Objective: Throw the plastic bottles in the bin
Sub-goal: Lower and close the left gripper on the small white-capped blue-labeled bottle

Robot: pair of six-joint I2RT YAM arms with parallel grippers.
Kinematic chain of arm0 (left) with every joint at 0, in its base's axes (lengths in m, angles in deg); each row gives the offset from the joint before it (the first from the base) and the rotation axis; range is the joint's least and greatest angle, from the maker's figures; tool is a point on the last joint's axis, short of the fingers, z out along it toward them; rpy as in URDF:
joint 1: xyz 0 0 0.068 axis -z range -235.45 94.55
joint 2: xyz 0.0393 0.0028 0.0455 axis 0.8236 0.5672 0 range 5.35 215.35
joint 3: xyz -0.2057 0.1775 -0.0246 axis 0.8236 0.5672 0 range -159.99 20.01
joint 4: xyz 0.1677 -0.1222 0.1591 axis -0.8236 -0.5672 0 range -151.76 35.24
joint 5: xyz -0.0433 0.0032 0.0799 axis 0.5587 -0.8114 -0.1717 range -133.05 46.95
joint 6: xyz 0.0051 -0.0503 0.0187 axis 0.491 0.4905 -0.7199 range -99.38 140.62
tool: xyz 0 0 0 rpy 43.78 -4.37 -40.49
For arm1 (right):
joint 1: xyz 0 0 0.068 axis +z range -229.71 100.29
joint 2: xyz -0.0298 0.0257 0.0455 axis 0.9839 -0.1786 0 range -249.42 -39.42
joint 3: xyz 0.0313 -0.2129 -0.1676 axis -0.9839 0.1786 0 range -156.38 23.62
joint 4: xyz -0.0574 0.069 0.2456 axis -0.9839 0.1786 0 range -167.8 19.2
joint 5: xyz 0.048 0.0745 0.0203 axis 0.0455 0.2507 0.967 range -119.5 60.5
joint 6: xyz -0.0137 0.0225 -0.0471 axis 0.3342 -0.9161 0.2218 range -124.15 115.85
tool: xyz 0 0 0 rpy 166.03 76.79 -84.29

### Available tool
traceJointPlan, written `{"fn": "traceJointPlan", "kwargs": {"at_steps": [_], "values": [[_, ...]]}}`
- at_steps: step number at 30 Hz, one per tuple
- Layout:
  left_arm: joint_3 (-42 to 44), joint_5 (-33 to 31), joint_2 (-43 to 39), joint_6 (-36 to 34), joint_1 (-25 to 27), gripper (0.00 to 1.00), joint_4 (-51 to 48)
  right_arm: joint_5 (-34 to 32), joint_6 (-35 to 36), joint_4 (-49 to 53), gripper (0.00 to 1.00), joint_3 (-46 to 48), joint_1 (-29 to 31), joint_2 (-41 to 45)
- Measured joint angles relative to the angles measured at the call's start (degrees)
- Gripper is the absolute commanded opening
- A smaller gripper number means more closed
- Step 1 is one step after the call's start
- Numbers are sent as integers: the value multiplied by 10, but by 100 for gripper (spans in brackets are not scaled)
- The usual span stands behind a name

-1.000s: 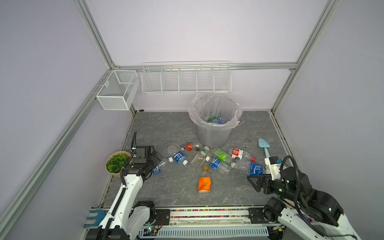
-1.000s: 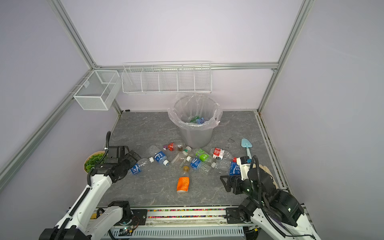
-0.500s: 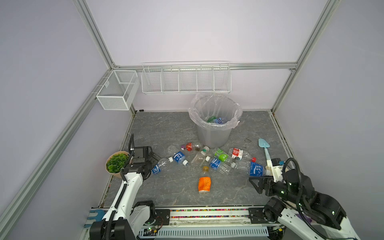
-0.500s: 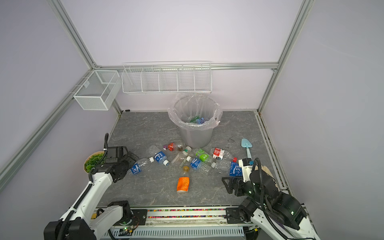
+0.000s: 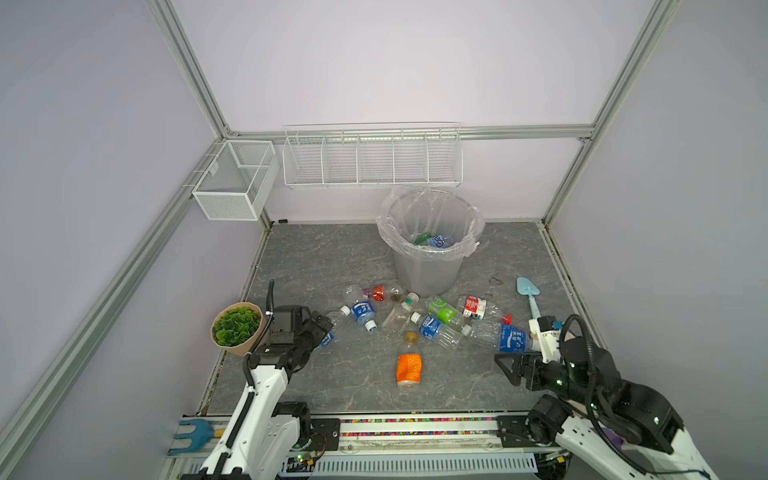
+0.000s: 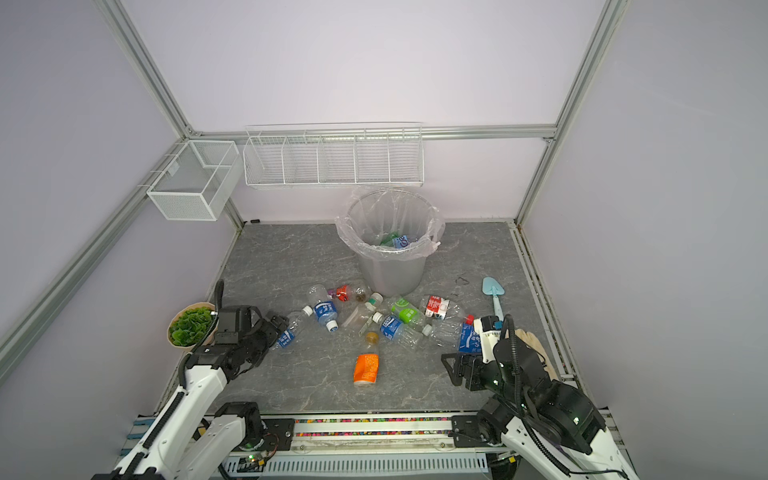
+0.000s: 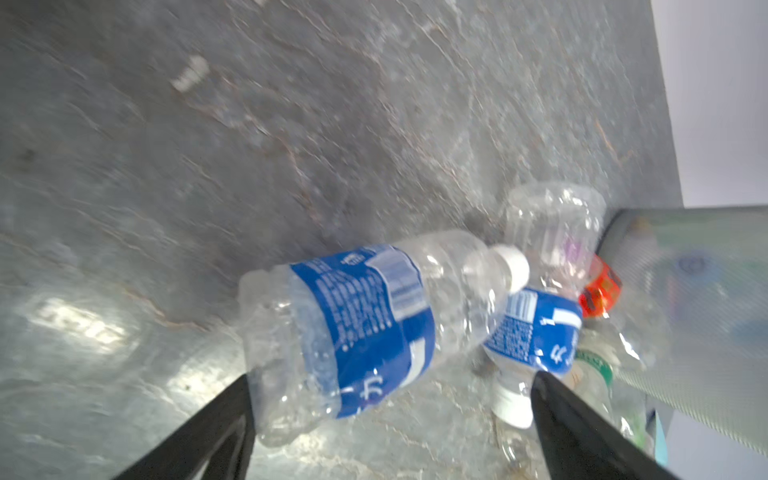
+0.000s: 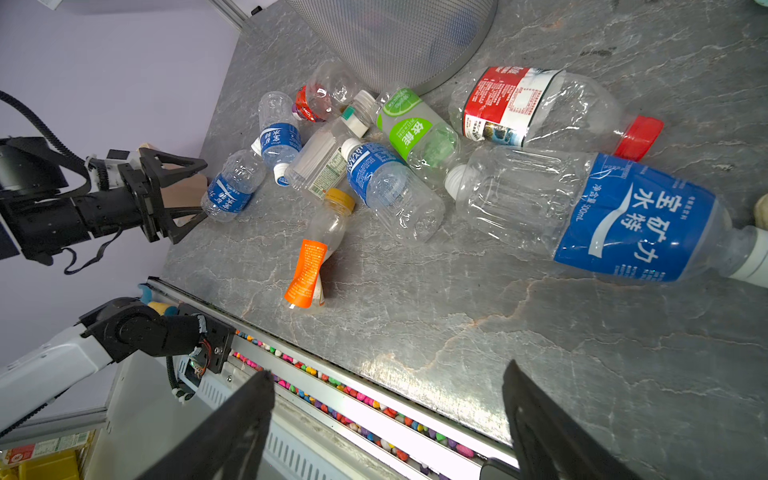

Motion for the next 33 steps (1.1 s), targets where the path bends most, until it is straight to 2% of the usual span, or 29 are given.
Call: {"fn": "traceJointPlan", "kwargs": {"at_steps": [4,8,13,19,25,33], "values": [[14,32,-30,18,38,100,7,7,0,-30,88,8,0,-21],[-8,44,-38,10,42,99,-16,16,0,-54,88,9,0,-48],[-65,26,-37,-17,42,99,-30,20,0,-67,88,9,0,-55],[-76,14,26,-49,42,100,-35,20,0,-71,88,9,0,-54],[-82,-30,44,-87,43,100,-47,20,0,-70,88,9,0,-52],[-74,-37,123,-106,43,99,-5,20,0,-71,88,9,0,-51]]}}
